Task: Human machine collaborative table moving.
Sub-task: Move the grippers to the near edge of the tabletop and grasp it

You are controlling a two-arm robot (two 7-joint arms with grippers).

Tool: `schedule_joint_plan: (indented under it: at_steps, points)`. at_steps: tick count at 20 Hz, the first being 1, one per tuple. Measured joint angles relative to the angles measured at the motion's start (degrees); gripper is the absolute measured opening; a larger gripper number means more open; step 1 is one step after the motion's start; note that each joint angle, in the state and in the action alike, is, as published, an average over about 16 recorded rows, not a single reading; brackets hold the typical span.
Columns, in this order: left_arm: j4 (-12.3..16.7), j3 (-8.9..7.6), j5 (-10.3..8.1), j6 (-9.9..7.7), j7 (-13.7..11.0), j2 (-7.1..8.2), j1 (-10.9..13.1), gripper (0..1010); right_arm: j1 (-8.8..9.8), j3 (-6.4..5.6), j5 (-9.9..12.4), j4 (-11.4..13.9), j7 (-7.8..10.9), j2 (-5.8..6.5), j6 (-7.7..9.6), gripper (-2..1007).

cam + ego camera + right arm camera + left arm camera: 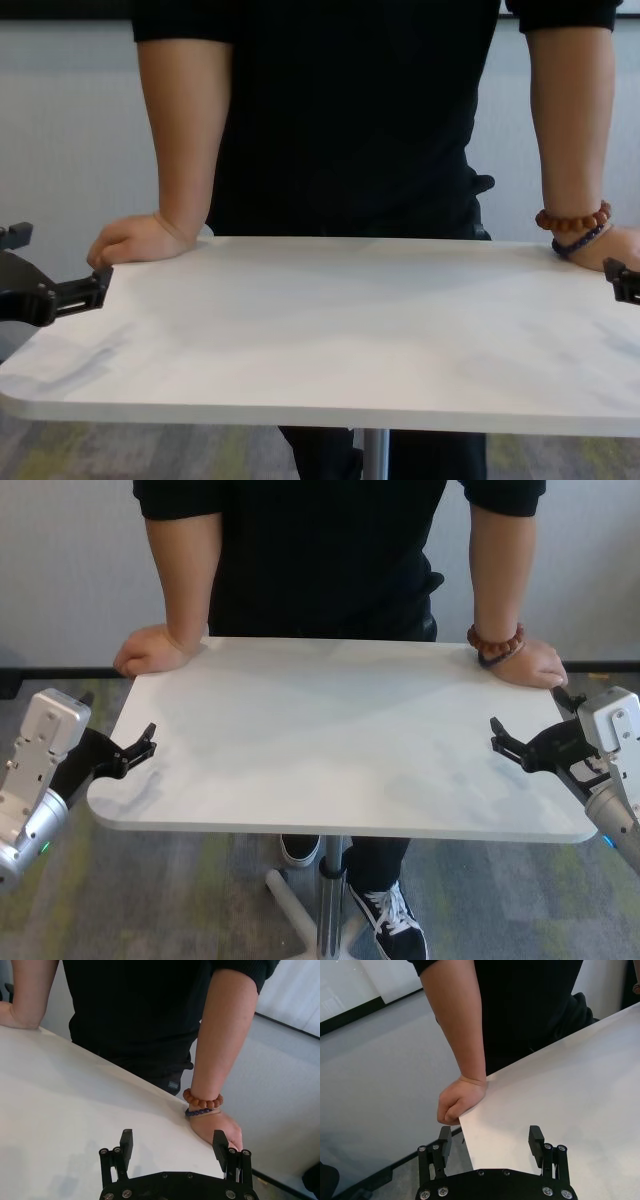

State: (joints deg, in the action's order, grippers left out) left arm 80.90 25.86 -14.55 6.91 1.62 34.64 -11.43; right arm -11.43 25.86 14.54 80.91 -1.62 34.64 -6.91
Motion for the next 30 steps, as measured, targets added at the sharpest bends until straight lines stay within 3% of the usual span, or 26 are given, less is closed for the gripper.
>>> schedule_joint_plan:
  at_steps: [30]
  points:
    - [0.00,0.00,0.00,0.00,0.00,0.00,0.00,1000,0.00,0.00,0.00,0.00,0.00,0.00,0.00,1001]
